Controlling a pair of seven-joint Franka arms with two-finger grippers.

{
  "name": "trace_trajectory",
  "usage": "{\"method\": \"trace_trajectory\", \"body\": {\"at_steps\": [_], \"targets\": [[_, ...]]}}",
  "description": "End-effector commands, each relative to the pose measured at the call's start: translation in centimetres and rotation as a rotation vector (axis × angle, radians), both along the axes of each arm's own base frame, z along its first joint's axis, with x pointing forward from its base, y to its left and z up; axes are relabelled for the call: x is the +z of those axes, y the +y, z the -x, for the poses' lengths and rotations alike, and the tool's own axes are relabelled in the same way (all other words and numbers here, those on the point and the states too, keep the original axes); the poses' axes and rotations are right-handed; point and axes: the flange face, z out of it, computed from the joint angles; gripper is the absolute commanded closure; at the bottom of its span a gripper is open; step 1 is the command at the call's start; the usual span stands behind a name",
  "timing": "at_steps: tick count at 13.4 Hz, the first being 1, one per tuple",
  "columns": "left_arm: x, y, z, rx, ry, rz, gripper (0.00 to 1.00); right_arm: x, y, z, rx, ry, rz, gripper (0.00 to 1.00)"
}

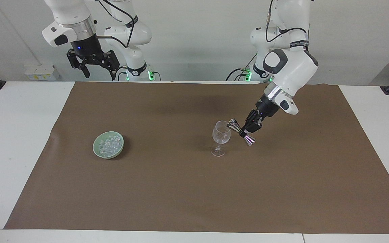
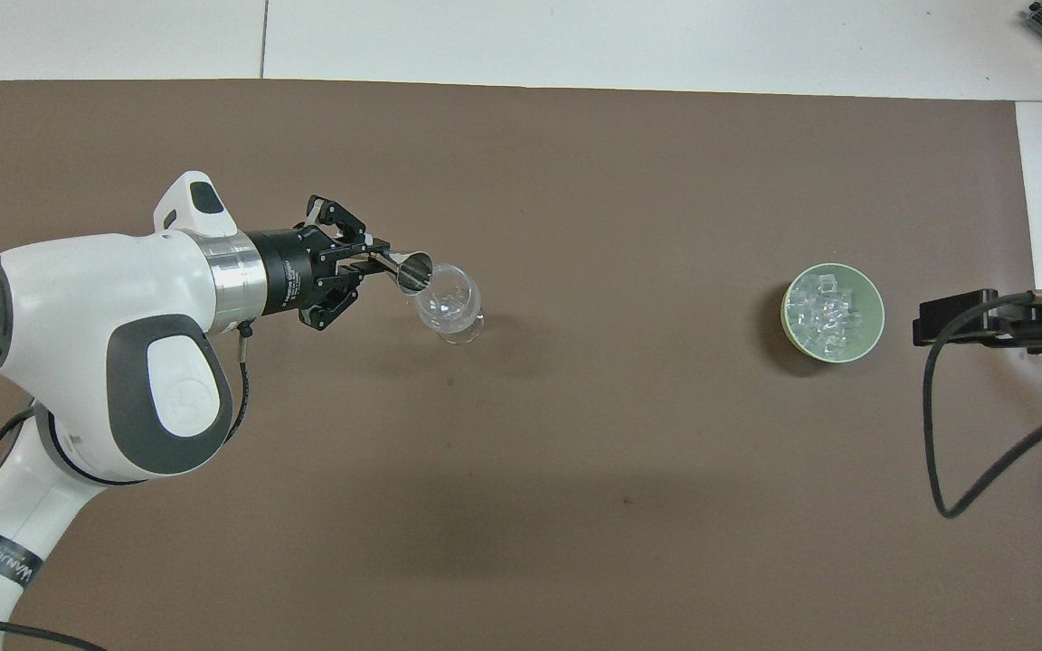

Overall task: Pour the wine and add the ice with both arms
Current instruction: 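Tilt the jigger over the clear glass with the left gripper to pour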

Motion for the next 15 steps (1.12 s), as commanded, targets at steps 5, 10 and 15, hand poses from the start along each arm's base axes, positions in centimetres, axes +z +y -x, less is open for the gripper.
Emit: {"method": "trace_trajectory", "body": {"at_steps": [5, 10, 15], "targets": [[0.8, -0.7, 1.1, -0.009, -0.061, -0.043, 1.0, 0.1, -0.4, 0.5, 0.007, 0.011, -0.01, 0.0], [1.0, -1.3, 1.2, -0.017, -0.091, -0.059, 1.0, 0.1, -0.4, 0.5, 0.005, 0.011, -0.01, 0.0], [1.3, -2.0, 1.3, -0.044, -0.129, -0.096, 1.0, 0.1, -0.4, 0.5, 0.007, 0.011, -0.01, 0.0]]}}
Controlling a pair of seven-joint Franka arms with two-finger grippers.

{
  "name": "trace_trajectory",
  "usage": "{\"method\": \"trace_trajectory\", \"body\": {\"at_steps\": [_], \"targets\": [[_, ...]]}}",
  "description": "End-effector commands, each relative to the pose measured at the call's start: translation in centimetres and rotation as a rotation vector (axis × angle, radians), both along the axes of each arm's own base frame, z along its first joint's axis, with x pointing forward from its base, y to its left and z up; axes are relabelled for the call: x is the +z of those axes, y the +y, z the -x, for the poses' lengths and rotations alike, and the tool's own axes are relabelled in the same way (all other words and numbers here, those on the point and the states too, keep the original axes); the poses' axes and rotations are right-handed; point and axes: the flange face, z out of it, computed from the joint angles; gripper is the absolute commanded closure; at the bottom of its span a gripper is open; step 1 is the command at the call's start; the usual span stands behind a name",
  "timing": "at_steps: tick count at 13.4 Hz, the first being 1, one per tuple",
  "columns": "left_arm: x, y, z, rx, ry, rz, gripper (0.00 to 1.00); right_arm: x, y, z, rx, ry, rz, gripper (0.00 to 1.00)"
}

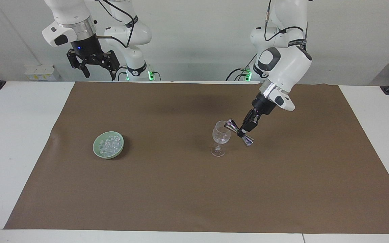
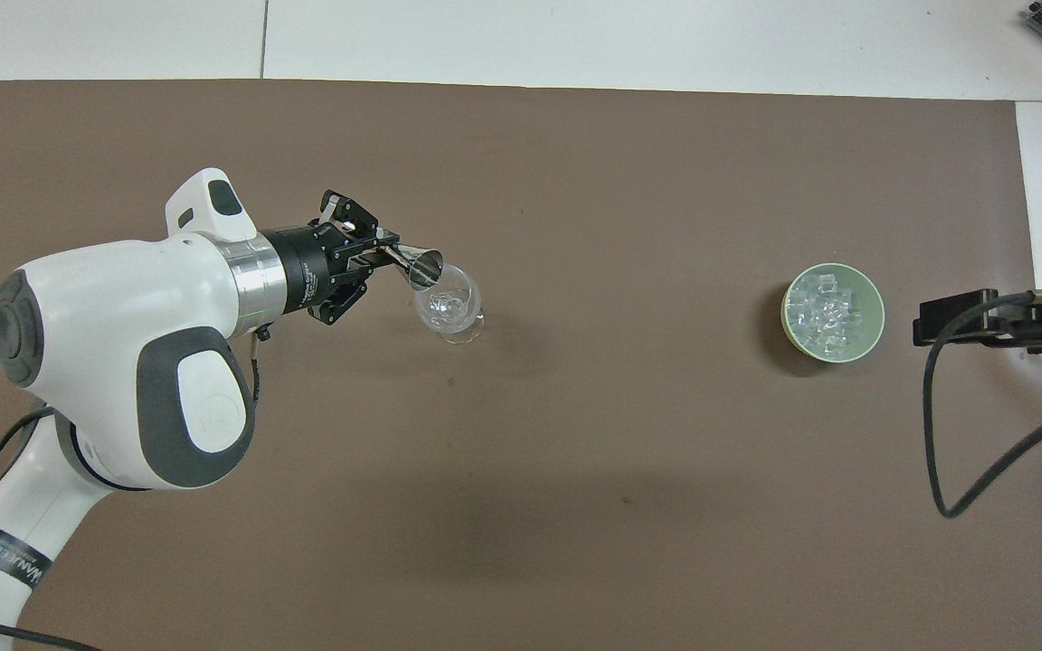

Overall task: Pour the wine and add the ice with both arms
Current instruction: 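Tilt the jigger over the clear glass with the left gripper to pour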

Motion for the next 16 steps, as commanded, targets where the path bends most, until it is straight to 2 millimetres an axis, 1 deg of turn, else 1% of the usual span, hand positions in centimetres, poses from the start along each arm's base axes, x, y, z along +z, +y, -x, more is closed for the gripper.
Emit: {"method": "trace_trajectory", "body": {"at_steps": [1, 11, 13, 16], "targets": [[0.4, -0.2, 0.9, -0.006, -0.039, -0.032, 1.0, 0.1, -0.4, 0.5, 0.005, 0.011, -0.01, 0.0], [1.3, -0.8, 0.9, -0.057, -0.122, -0.111, 1.0, 0.1, -0.4, 0.5, 0.005, 0.011, -0.01, 0.0], [1.4, -1.5, 1.2, -0.081, -0.143, -0.123, 1.0, 0.1, -0.4, 0.5, 0.007, 0.009, -0.01, 0.0], [1.4, -1.6, 1.2, -0.109, -0.167, -0.138, 1.0, 0.1, -0.4, 0.5, 0.007, 0.011, -0.01, 0.0]]}}
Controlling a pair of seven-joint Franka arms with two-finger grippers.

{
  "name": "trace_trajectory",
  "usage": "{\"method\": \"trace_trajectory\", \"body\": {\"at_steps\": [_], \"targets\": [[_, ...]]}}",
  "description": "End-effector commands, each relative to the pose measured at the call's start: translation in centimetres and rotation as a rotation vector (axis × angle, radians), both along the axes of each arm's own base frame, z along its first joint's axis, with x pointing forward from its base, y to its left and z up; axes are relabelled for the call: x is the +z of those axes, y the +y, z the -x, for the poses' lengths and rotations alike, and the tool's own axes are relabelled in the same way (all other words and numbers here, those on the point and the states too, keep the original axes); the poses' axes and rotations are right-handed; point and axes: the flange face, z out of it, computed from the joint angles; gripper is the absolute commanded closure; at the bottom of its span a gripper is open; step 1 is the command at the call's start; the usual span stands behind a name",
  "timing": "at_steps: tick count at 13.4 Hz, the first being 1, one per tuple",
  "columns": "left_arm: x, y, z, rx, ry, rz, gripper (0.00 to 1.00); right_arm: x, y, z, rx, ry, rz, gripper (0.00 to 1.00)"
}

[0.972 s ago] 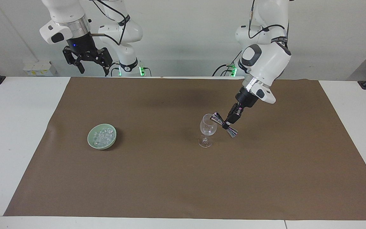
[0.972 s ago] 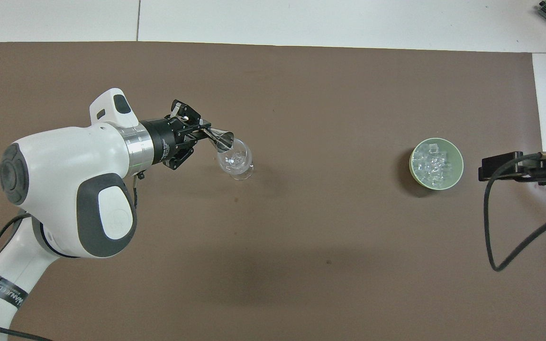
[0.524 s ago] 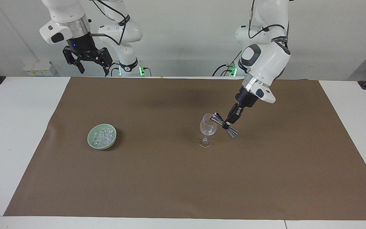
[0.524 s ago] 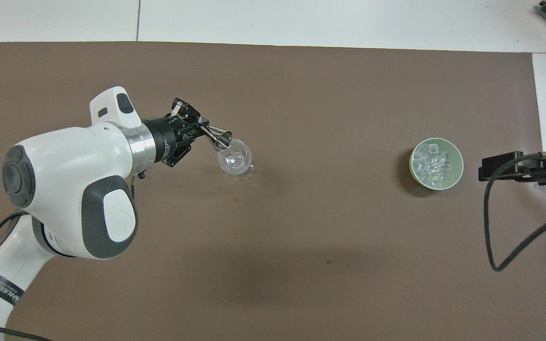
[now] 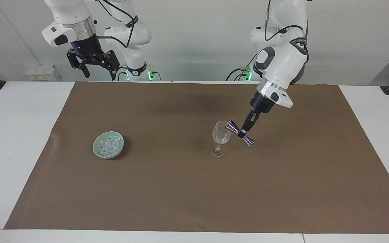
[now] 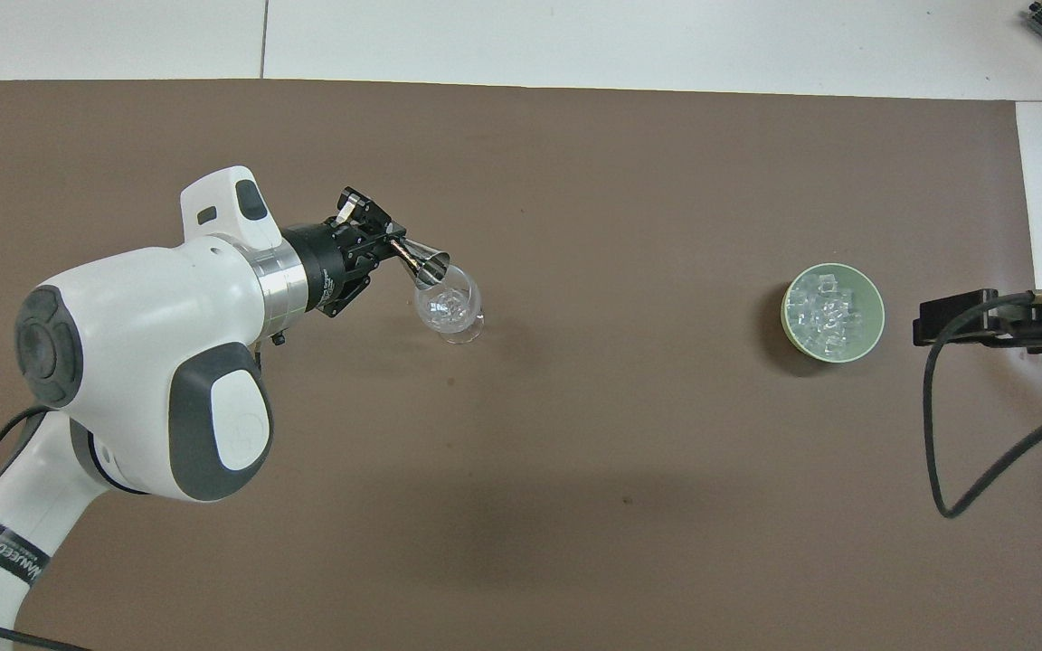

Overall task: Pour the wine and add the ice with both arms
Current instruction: 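Tilt the jigger over the clear glass with the left gripper to pour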

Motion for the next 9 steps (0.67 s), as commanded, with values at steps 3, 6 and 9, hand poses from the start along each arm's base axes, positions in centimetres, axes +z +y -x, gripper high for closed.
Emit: {"method": "trace_trajectory", "body": {"at_steps": [3, 6, 9], "targets": [[0.26, 0.24, 0.83, -0.042, -0.051, -0.04, 1.0, 0.07, -0.38, 0.48, 0.005, 0.011, -0.01, 0.0], [0.35, 0.25, 0.86, -0.056, -0.06, -0.047, 1.0, 0.07, -0.38, 0.48, 0.005, 0.011, -0.01, 0.0], [0.45, 0.11, 0.87, -0.092, -0.088, -0.091, 1.0, 0.07, -0.38, 0.48, 0.005, 0.011, -0.01, 0.0]]}}
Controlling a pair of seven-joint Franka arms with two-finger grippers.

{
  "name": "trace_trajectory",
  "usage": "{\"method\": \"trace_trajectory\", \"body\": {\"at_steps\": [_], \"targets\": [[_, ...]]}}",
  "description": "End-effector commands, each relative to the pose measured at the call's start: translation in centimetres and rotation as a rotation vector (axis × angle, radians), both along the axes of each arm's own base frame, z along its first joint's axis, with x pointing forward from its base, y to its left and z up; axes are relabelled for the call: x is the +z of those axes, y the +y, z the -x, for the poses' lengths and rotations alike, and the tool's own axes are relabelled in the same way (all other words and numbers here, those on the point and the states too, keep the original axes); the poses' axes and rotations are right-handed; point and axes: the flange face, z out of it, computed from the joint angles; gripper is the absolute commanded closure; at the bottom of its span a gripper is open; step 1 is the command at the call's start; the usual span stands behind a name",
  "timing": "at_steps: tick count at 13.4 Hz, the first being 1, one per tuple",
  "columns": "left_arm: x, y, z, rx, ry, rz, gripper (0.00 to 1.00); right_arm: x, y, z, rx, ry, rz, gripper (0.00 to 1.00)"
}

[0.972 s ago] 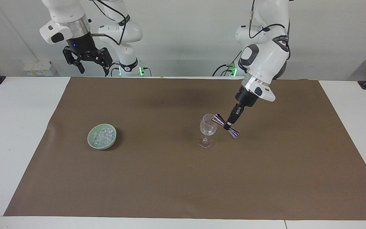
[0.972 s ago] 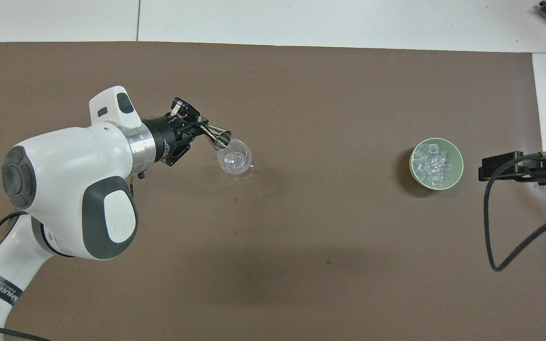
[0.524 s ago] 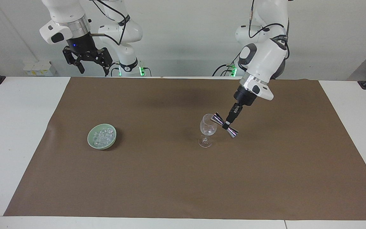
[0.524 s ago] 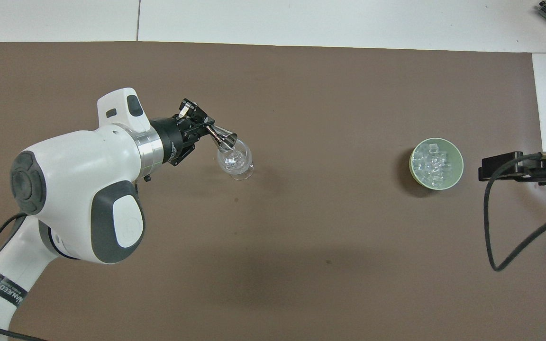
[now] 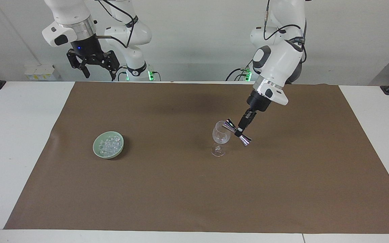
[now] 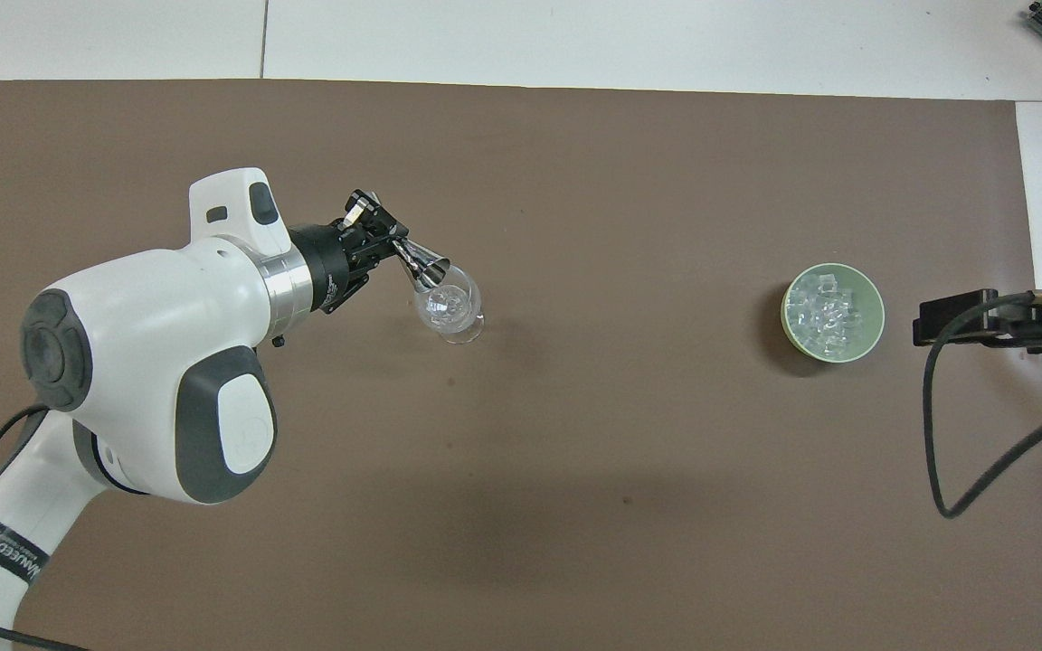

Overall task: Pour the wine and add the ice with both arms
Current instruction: 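Bring the jigger back with the left gripper while the right gripper reaches the cup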

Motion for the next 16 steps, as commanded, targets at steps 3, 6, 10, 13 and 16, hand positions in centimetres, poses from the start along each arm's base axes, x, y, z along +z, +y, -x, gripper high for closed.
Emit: {"method": "trace_trajectory", "body": {"at_steps": [3, 6, 10, 13, 16], "targets": [[0.33, 0.17, 0.84, -0.044, -0.056, -0.049, 1.0, 0.07, -0.38, 0.48, 0.005, 0.011, -0.01, 0.0], [0.62, -0.49, 1.07, -0.076, -0.091, -0.059, 1.0, 0.07, -0.38, 0.48, 0.005, 0.011, -0.01, 0.0], [0.79, -0.62, 1.08, -0.115, -0.127, -0.083, 1.0, 0.07, -0.38, 0.48, 0.007, 0.011, -0.01, 0.0], [0.74, -0.61, 1.1, -0.15, -0.147, -0.104, 1.0, 0.07, -0.38, 0.48, 0.007, 0.011, -0.01, 0.0], [0.83, -0.67, 1.1, -0.178, -0.171, -0.121, 1.0, 0.07, -0.86, 0.45, -0.005, 0.011, -0.01, 0.0]]}}
